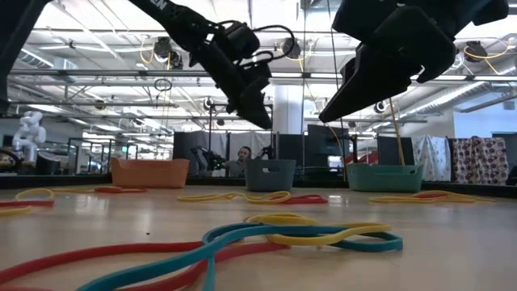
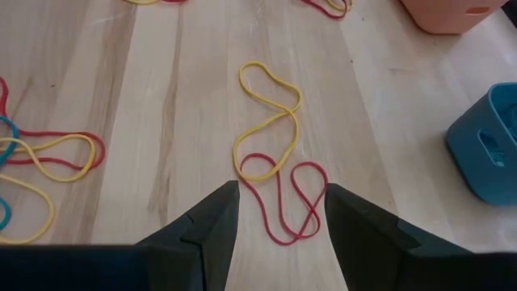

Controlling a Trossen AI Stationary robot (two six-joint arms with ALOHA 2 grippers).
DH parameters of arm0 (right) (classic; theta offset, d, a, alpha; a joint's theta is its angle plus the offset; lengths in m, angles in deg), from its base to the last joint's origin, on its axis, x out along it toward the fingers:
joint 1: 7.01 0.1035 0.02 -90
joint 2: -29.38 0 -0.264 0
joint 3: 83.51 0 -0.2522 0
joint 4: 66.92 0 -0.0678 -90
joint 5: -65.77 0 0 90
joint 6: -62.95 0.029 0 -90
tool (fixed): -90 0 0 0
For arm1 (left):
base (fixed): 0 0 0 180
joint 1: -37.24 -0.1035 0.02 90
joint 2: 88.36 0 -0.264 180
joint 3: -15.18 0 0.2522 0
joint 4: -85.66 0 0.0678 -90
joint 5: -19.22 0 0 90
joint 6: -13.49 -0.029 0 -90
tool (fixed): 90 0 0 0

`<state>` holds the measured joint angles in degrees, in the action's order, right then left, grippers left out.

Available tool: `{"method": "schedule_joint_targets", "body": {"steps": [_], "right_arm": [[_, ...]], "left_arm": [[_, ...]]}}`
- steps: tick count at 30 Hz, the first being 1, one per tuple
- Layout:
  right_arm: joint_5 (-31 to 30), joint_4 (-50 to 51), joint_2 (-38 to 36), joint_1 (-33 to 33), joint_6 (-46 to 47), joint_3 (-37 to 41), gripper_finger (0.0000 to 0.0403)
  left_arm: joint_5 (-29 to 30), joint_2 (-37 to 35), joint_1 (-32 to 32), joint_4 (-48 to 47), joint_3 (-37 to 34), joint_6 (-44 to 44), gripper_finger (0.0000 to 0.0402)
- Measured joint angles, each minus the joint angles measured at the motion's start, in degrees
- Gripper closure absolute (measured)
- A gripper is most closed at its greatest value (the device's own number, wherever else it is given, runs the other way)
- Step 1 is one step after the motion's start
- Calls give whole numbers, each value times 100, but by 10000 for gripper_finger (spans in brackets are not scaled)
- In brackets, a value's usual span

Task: Sort rubber bands into baskets
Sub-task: Put the blue rubber band into the blue bin

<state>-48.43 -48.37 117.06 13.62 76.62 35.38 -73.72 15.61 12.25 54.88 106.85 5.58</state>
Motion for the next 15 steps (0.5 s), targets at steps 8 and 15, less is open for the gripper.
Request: {"method": "schedule_joint_targets", "body": {"steps": [8,15], "right_arm": [[19,40,0,13,16,0,225],[62,3,-2,17,545,0,225]], "left_arm": [[-1,-607,52,-1222,220,137,290],[-125,-1385,673,-3276,93,376,290]]}}
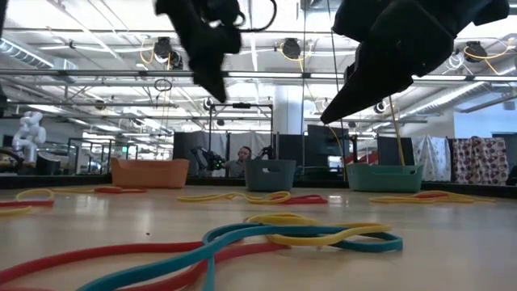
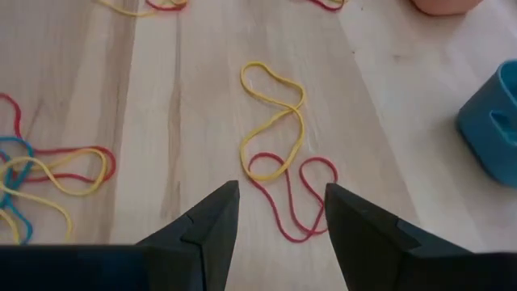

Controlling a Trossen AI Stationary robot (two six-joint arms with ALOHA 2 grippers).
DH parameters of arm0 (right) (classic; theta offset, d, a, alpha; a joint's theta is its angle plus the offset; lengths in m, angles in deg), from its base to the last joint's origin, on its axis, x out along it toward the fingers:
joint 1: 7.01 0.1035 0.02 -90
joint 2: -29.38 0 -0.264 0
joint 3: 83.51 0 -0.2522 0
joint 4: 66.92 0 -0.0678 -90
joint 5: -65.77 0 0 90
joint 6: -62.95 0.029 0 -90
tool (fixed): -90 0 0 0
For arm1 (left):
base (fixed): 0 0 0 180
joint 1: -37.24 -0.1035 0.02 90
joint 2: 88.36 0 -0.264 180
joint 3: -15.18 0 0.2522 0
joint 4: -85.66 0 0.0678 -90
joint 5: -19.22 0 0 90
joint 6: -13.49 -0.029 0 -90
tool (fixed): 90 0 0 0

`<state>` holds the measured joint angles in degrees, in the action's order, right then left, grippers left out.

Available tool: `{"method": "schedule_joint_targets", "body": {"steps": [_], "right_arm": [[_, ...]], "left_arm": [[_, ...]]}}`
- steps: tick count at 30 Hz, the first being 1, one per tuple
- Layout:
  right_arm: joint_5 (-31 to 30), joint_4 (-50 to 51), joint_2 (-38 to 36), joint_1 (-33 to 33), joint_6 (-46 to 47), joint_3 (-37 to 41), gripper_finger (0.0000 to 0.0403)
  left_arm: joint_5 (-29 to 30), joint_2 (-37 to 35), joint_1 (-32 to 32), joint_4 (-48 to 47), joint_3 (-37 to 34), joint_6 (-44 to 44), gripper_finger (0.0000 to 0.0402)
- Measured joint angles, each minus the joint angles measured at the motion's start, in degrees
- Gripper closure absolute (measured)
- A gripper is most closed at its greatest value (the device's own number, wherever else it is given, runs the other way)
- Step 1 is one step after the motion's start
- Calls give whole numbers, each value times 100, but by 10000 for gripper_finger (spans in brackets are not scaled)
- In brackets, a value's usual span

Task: Sort rubber bands into baskets
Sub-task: Put the blue rubber band into the blue bin

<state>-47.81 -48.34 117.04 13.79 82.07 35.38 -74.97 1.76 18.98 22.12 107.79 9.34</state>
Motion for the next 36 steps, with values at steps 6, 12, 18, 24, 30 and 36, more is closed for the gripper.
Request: {"method": "schedule_joint_targets", "body": {"steps": [6,12,18,24,30,36], "right_arm": [[222,-52,0,58,558,0,225],[612,-643,0,405,542,0,225],[748,-1295,0,872,183,0,225],[732,-1526,0,1006,-85,-2,225],[717,-1566,0,953,-96,-2,225],[725,-1506,-2,962,-138,-3,225]], "left_arm": [[92,-831,1225,121,-965,369,290],[141,-1659,2707,2679,-2796,712,290],[303,-1277,4148,6687,-4541,999,290],[1217,202,5014,8027,-4164,1082,290],[1422,1597,5114,7968,-3237,1024,290],[1863,2444,4990,7591,-2369,1826,290]]}}
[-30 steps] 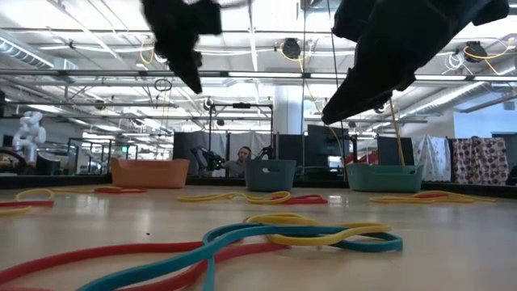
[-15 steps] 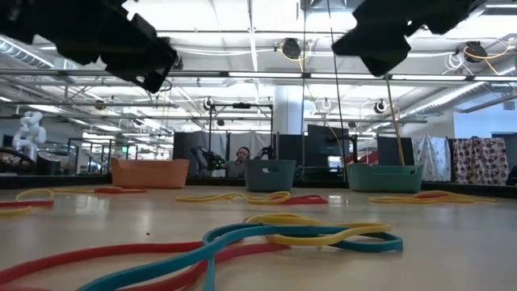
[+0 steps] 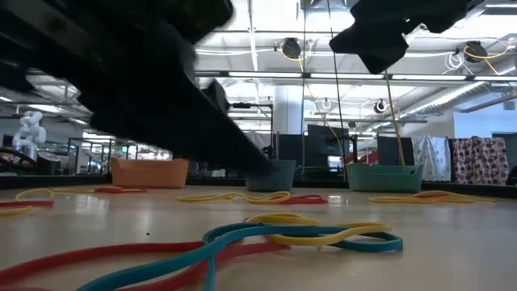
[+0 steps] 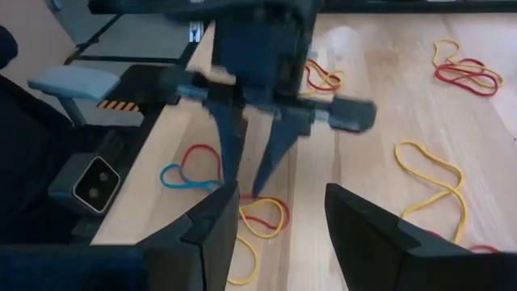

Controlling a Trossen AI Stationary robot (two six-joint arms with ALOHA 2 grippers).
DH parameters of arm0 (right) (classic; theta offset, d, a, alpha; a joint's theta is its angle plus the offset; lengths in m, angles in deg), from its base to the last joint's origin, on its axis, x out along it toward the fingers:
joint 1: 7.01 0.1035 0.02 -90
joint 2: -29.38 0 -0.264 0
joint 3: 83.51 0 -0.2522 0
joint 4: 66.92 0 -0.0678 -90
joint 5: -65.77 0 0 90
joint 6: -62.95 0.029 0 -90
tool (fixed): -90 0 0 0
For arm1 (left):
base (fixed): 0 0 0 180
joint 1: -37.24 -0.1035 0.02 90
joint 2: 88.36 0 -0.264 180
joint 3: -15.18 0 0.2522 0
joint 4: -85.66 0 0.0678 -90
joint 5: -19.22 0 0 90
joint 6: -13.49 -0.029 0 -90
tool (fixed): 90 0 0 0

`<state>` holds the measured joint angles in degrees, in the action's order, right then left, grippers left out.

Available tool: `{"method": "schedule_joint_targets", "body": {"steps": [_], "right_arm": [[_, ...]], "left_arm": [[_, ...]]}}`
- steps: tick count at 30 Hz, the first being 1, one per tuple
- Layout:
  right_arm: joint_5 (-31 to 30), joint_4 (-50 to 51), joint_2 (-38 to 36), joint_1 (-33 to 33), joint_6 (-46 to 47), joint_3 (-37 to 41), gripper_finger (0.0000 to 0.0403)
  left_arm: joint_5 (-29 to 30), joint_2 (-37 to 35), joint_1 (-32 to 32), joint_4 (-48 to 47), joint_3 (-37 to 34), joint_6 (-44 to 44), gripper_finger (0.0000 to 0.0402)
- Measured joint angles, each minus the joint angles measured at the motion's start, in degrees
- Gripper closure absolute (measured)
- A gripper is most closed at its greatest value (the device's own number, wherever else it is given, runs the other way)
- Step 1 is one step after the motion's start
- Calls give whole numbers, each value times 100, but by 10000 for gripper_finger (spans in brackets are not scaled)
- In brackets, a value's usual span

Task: Sort rubber bands into baskets
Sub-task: Put the blue rubber band into the blue bin

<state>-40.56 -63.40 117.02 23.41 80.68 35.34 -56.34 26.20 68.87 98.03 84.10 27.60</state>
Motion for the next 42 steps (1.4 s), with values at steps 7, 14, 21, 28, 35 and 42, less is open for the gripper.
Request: {"method": "schedule_joint_targets", "body": {"steps": [7,14,21,28,35,42], "right_arm": [[20,232,1,57,116,1,225],[-6,276,1,244,409,1,225],[-167,230,13,524,545,1,225],[-214,224,15,545,515,1,225],[-213,186,15,487,416,1,225],[-206,184,17,494,411,1,225]], "left_arm": [[205,180,127,-1027,663,213,290],[724,195,283,-1299,712,669,290],[866,243,462,-1292,705,808,290],[1010,326,525,-1275,705,807,290],[1071,495,502,-1227,710,810,290],[1043,497,499,-1174,710,782,294]]}}
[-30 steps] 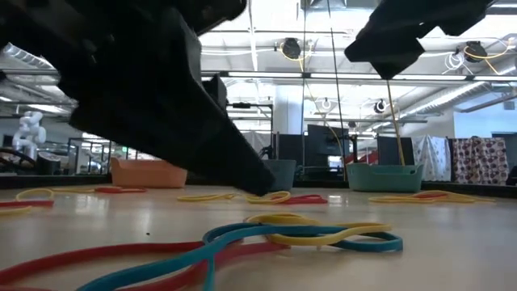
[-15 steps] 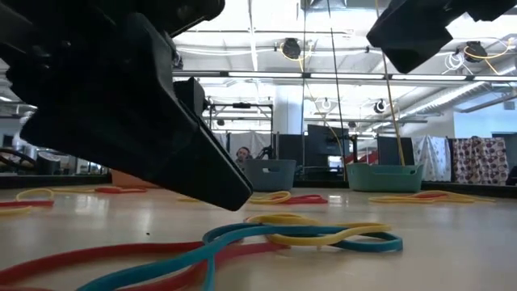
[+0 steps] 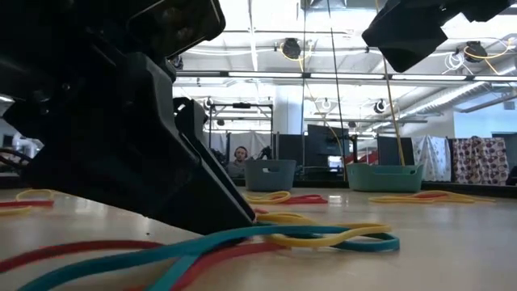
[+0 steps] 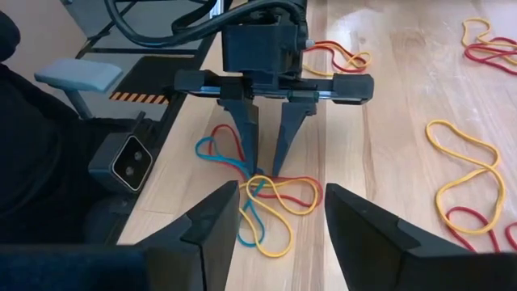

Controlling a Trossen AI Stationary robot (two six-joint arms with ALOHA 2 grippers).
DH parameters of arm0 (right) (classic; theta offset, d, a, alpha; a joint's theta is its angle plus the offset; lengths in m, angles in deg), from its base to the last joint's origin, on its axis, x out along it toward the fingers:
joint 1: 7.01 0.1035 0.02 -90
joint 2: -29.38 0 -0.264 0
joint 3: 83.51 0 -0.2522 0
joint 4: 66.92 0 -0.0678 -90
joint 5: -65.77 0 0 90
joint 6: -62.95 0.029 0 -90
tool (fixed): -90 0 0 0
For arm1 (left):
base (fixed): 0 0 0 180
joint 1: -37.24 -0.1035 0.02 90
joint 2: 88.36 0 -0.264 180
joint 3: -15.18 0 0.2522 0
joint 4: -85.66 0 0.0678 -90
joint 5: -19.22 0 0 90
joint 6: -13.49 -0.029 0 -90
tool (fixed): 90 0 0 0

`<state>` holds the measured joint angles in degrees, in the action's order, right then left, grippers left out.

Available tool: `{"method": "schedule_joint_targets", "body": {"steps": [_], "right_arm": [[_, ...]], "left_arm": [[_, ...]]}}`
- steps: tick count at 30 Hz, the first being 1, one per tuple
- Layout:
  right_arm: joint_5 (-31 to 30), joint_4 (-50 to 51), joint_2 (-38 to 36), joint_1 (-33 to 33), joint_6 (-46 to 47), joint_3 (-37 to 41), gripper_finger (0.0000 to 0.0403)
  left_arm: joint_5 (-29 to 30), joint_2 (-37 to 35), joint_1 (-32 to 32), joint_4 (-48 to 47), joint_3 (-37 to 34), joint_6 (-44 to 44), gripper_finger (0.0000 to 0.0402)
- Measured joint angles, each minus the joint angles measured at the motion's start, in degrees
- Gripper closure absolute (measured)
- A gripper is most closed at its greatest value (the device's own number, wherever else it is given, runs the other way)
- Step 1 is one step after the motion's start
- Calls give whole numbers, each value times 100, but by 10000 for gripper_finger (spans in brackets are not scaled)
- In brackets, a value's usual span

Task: Sort rubber bands into baskets
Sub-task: Put the blue rubber band into the blue bin

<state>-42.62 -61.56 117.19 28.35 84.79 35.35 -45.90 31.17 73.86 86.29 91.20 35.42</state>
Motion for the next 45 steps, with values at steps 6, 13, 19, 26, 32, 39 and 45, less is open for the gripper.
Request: {"method": "schedule_joint_targets", "body": {"steps": [6,13,19,26,32,39,45], "right_arm": [[0,0,0,0,-2,0,225],[2,0,0,0,-2,0,225],[7,4,0,0,-3,0,225],[7,6,2,0,-4,0,225],[9,7,2,-1,-4,0,225],[9,7,2,-2,-11,0,225],[7,6,2,-8,-66,0,225]], "left_arm": [[-96,0,-10,24,0,-168,329],[-149,-6,-13,24,0,-440,385],[17,-240,-18,-152,-15,-798,395],[172,-1006,13,-858,-13,-1060,399],[389,-1765,84,-1443,-11,-1356,400],[1106,-2653,-19,-2100,-11,-1932,401],[1266,-3317,-718,-2832,-11,-2110,401]]}}
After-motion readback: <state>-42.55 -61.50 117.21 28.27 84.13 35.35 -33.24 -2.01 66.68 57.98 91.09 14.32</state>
